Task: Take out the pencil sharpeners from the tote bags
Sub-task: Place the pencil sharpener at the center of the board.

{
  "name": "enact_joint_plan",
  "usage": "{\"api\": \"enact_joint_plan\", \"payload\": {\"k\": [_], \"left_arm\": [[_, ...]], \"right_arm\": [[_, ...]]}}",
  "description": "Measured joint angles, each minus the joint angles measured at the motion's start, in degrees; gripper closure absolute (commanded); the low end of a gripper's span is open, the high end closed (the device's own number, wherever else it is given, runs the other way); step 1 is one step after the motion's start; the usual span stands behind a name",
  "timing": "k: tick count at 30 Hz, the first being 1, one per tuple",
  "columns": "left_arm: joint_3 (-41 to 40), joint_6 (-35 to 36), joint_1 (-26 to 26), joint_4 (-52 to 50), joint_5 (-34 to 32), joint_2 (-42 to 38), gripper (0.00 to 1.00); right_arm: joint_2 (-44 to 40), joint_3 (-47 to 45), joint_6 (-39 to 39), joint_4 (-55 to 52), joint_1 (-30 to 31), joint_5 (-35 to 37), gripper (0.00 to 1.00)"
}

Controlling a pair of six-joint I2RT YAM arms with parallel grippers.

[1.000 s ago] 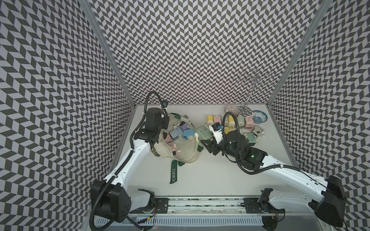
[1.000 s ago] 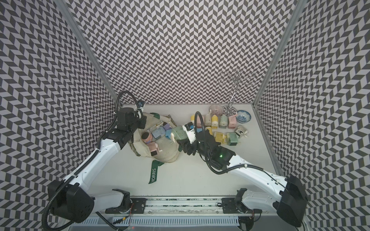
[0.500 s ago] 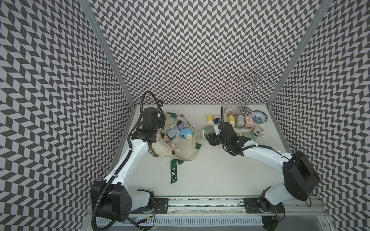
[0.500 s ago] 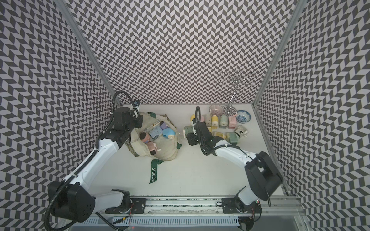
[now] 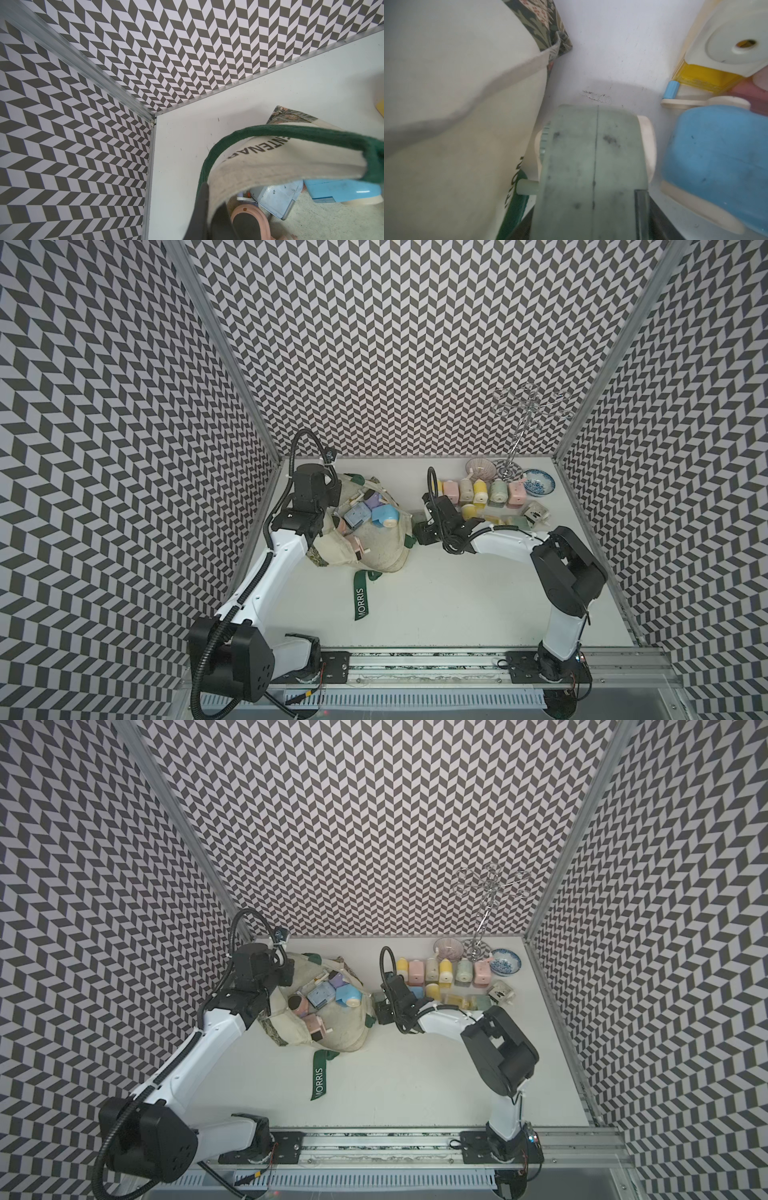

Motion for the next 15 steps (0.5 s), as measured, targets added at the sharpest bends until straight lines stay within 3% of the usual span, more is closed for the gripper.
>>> {"api": "enact_joint_plan", "payload": {"k": [11, 15], "left_arm": [[-0.07, -0.37, 0.0, -0.37, 1.18, -0.33, 1.0], [-0.07, -0.39, 0.0, -0.39, 1.38, -0.33, 1.0]], "right_arm": [[3.48, 1.22, 1.25, 0.79, 0.33, 8.13, 0.52], [3.65, 1.22, 1.44, 1.07, 0.35, 9.62, 0.44]]}}
